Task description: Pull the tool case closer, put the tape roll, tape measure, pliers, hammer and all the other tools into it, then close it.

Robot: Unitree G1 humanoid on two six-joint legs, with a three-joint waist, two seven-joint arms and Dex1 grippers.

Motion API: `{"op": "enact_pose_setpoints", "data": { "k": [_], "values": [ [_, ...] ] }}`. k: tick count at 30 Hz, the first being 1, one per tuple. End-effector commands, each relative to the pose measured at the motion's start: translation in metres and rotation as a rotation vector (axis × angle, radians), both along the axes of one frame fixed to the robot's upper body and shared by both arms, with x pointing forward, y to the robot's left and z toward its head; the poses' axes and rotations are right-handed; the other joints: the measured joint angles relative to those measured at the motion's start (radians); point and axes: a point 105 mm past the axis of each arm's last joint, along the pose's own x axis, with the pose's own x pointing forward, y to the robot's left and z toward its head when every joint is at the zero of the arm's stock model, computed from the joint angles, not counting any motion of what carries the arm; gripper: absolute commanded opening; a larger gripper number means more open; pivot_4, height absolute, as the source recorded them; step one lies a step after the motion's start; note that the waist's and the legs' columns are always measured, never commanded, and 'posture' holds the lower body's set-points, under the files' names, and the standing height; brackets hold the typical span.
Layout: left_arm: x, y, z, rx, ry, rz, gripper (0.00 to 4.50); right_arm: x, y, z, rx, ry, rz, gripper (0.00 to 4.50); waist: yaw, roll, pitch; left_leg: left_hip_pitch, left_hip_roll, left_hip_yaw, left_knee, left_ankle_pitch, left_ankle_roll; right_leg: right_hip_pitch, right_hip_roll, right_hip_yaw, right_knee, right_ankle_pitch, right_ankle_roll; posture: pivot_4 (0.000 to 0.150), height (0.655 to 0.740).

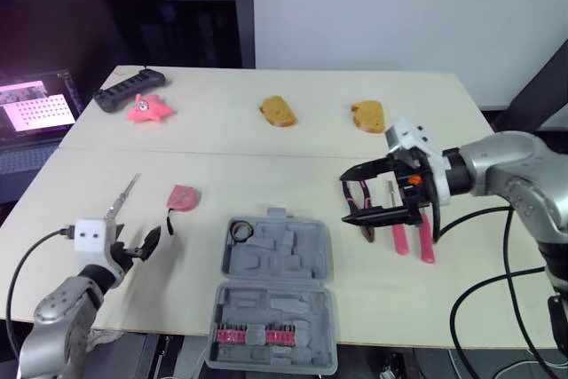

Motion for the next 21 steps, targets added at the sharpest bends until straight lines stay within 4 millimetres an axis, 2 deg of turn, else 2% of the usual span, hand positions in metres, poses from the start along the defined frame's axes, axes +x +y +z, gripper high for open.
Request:
{"op": "enact_pose_setpoints", "data": {
  "k": [1,9,13,15,17,21],
  "values": [
    [0.008,-0.007,-0.007,0.032,0.013,-0.032,4.44,-0.005,-0.006,0.013,-0.026,-0.057,-0.02,4.5,0.0,0.0,0.0,0.0,0.0,0.0,0.0,0.0,0.0,0.001,0.0,0.0,0.0,0.0,0.0,0.15,0.74],
    [0.024,-0.018,-0.011,0.006,0.0,-0.055,4.44,-0.009,-0.011,0.016,-0.043,-0.066,-0.059,4.5,-0.001,0.0,0.0,0.0,0.0,0.0,-0.001,0.0,0.0,-0.001,0.0,0.0,0.0,0.0,0.001,0.15,0.74],
    [0.026,-0.027,-0.023,-0.015,0.012,-0.046,4.44,-0.013,-0.011,0.013,-0.055,-0.055,-0.071,4.5,0.0,0.0,0.0,0.0,0.0,0.0,0.0,0.0,0.0,0.0,0.0,0.0,0.0,0.0,0.001,0.15,0.74],
    [0.028,-0.029,-0.028,-0.024,0.011,-0.03,3.91,-0.015,-0.01,0.011,-0.062,-0.052,-0.073,4.5,0.002,0.0,0.0,0.0,0.0,0.0,-0.001,0.0,0.0,0.0,0.0,0.0,0.0,0.0,0.001,0.15,0.74],
    [0.029,-0.028,-0.031,-0.02,0.013,-0.019,3.18,-0.016,-0.01,0.011,-0.064,-0.052,-0.076,4.5,0.003,0.001,-0.001,0.0,0.0,0.0,-0.001,0.0,0.0,0.0,0.0,0.0,0.0,0.001,0.001,0.15,0.74],
    [0.029,-0.023,-0.034,-0.004,0.008,0.003,0.98,-0.015,-0.011,0.008,-0.07,-0.049,-0.083,4.5,0.004,0.001,-0.001,0.0,0.0,0.0,0.0,0.0,0.0,0.001,0.0,0.0,0.0,0.001,0.001,0.15,0.74]
  ]
}}
